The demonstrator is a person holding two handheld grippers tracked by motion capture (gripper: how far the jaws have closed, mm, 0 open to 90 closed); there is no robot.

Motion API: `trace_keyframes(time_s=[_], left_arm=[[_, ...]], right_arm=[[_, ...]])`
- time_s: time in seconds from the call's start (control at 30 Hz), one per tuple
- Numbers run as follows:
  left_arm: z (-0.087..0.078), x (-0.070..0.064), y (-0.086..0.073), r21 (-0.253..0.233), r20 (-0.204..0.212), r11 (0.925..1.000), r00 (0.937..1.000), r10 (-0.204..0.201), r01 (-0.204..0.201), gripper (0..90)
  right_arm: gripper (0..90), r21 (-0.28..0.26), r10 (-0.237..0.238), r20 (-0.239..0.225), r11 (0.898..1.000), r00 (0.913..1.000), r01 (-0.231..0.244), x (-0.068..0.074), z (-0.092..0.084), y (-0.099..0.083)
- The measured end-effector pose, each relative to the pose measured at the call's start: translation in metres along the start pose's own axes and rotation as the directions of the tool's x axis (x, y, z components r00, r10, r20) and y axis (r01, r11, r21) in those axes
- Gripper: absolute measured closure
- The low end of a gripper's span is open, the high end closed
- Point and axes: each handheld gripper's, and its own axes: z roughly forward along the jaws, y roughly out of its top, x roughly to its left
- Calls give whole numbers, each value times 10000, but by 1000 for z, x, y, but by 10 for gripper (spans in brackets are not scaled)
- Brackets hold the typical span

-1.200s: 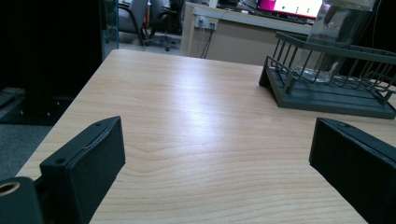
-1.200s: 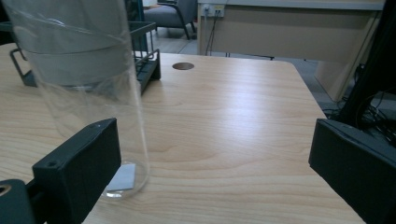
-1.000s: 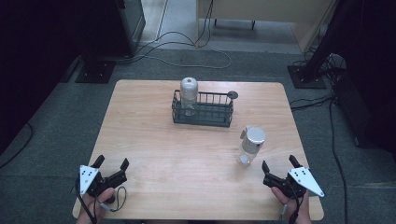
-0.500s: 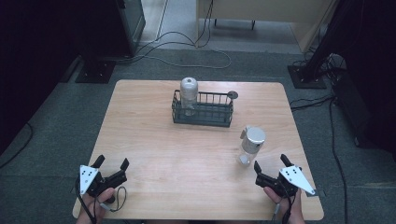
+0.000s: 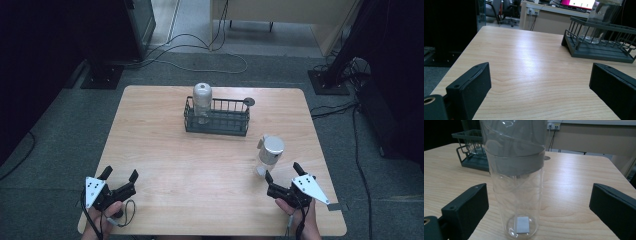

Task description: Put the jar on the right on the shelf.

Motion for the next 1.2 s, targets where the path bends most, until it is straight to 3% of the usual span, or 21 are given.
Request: trace_keyframes(time_s=[0.7, 1.0, 1.2], left_arm=[[0, 0, 0, 5, 44, 10000, 10000, -15, 15, 39], [0, 1, 0, 7, 77, 10000, 9999, -67, 67, 39], [0, 1, 0, 17, 106, 10000, 9999, -72, 72, 39]], right_arm=[[59, 67, 19, -180, 10000, 9998, -18, 14, 24, 7], [120, 89, 26, 132, 10000, 9999, -28, 16, 34, 10], [148, 178, -24, 107, 9998, 9999, 22, 19, 39, 12]])
